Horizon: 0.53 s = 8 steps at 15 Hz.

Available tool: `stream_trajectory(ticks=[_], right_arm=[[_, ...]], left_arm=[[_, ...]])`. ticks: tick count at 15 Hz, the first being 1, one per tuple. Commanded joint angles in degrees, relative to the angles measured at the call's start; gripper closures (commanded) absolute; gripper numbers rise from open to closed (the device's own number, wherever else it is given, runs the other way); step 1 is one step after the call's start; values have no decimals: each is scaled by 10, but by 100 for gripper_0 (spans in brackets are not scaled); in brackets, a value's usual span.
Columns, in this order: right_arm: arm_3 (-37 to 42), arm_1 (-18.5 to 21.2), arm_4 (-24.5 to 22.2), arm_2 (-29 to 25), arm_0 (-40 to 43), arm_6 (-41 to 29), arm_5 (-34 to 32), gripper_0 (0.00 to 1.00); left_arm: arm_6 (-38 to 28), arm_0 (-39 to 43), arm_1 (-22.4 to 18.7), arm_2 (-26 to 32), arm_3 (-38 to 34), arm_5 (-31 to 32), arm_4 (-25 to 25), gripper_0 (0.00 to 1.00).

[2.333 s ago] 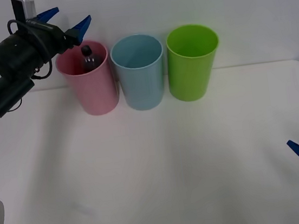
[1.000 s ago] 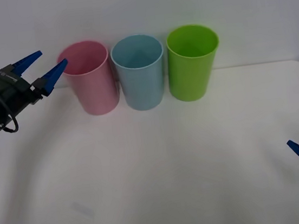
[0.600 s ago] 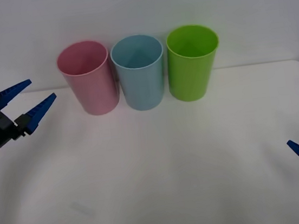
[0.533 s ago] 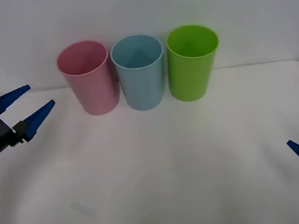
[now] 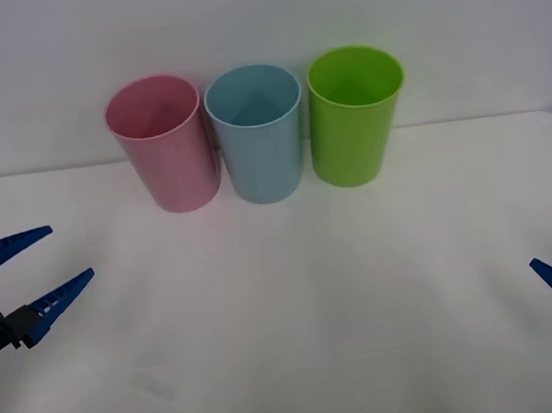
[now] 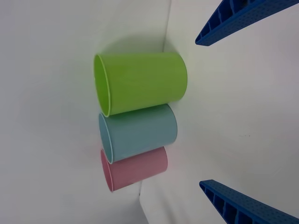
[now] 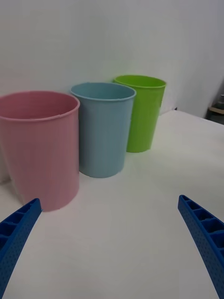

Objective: Grasp the object on the table and drop it into the matching bin: aluminum can to the light blue bin, PET bottle to the pink bin.

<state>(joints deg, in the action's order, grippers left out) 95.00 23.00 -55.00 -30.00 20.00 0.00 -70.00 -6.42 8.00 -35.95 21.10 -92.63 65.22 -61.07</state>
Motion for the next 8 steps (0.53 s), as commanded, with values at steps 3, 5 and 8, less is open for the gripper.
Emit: stream_trajectory(ticks=[3, 5, 8], right_arm=[[0, 0, 0, 0, 0, 0, 0, 0], [0, 0, 0, 0, 0, 0, 0, 0], [0, 0, 0, 0, 0, 0, 0, 0]], left_arm=[[34, 54, 0, 17, 0, 14, 0, 0], [41, 74, -1, 29, 0, 23, 0, 0], [43, 96, -1, 34, 0, 28, -1, 0]])
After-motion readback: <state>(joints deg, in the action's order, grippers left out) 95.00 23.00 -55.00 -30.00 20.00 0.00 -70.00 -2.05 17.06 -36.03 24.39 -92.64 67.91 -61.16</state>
